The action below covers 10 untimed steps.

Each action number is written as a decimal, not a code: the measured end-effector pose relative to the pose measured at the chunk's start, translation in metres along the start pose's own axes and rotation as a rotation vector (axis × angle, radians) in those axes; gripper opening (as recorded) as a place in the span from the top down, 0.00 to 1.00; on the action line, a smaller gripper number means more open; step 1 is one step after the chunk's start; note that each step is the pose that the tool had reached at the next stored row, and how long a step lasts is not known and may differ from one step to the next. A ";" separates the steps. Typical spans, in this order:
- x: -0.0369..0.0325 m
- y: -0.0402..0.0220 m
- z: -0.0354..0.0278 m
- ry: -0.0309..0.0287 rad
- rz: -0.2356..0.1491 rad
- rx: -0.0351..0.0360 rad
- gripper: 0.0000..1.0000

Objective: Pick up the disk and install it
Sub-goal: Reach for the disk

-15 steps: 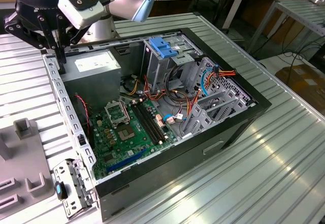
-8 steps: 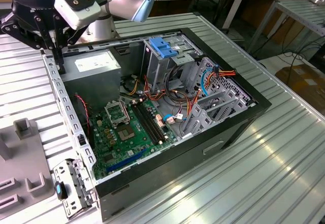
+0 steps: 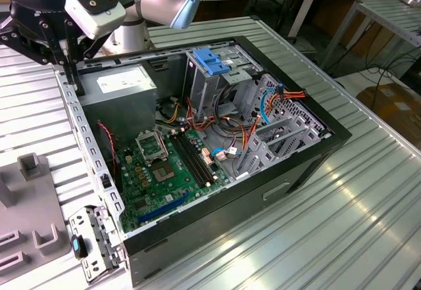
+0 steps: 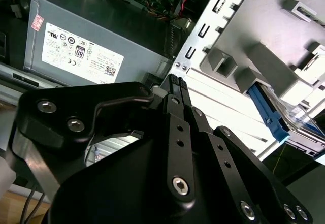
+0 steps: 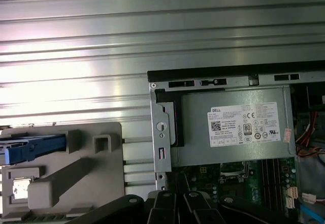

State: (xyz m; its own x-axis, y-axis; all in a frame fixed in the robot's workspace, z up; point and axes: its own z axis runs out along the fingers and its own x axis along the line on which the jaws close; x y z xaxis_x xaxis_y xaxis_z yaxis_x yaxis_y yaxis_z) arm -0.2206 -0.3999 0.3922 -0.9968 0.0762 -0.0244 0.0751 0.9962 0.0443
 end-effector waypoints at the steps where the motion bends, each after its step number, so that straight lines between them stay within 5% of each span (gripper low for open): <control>1: 0.0006 0.0000 0.0000 -0.0001 0.000 0.0000 0.85; 10: 0.0056 -0.0004 -0.0001 -0.0001 0.000 0.0000 0.85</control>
State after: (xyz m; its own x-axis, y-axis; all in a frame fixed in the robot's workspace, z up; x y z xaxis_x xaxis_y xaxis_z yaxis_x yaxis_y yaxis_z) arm -0.2262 -0.3999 0.3922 -0.9968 0.0762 -0.0245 0.0751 0.9962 0.0444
